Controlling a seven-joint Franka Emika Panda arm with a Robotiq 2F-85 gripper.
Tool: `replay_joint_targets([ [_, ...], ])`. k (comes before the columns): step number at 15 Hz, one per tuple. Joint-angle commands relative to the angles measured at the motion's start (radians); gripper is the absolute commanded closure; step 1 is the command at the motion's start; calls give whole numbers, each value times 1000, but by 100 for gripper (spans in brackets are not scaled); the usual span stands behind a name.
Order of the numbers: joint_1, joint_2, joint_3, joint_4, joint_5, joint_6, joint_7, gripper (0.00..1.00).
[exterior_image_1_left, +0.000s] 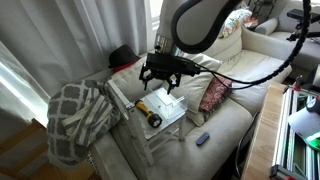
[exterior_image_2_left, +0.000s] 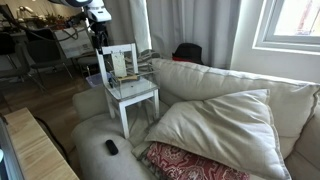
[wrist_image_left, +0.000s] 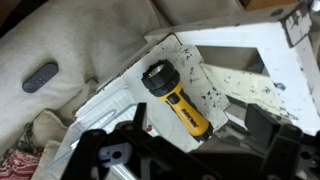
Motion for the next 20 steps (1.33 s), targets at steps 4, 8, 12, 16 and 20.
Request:
replay_joint_targets([
  [4, 17, 105, -2, 82, 46, -4, -203, 0],
  [8, 11, 161, -1, 132, 67, -1, -259, 0],
  [12, 34, 209, -18, 150, 54, 22, -229, 0],
  [16, 61, 276, -28, 156, 109, 155, -124, 0],
  [20, 117, 339, -53, 160, 102, 265, -27, 0],
])
